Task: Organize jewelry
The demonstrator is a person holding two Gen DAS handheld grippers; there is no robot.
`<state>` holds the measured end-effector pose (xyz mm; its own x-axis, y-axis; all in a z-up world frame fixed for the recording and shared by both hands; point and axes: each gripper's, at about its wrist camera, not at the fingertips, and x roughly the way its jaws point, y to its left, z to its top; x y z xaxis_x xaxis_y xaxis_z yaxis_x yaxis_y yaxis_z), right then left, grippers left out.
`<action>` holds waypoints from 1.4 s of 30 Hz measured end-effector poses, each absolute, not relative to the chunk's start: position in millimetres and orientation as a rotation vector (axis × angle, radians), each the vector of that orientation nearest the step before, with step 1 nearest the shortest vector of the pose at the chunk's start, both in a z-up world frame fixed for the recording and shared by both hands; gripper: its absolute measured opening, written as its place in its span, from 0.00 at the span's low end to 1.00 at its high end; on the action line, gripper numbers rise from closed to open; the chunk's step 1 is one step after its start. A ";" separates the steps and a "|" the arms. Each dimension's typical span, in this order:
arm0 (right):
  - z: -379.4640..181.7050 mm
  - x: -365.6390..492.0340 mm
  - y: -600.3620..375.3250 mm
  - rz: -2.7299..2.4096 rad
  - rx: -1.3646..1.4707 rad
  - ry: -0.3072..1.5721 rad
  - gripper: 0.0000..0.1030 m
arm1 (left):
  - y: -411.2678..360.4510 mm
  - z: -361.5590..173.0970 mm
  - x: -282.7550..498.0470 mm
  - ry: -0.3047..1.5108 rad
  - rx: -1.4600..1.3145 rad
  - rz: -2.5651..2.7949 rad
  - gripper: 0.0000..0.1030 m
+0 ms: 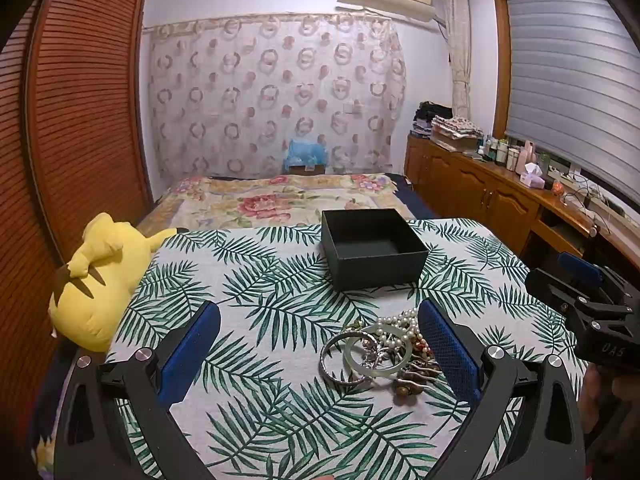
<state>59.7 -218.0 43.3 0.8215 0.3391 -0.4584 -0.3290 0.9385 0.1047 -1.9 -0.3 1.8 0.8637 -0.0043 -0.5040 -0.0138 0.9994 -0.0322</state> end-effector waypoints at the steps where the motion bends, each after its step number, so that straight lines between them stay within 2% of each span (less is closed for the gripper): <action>1: 43.5 59.6 -218.1 0.355 0.022 0.491 0.98 | -0.3 1.7 -1.9 0.528 -0.035 0.005 0.93; 42: 43.3 59.6 -219.9 0.357 0.023 0.489 0.98 | -1.3 4.1 -4.7 0.524 -0.032 0.005 0.93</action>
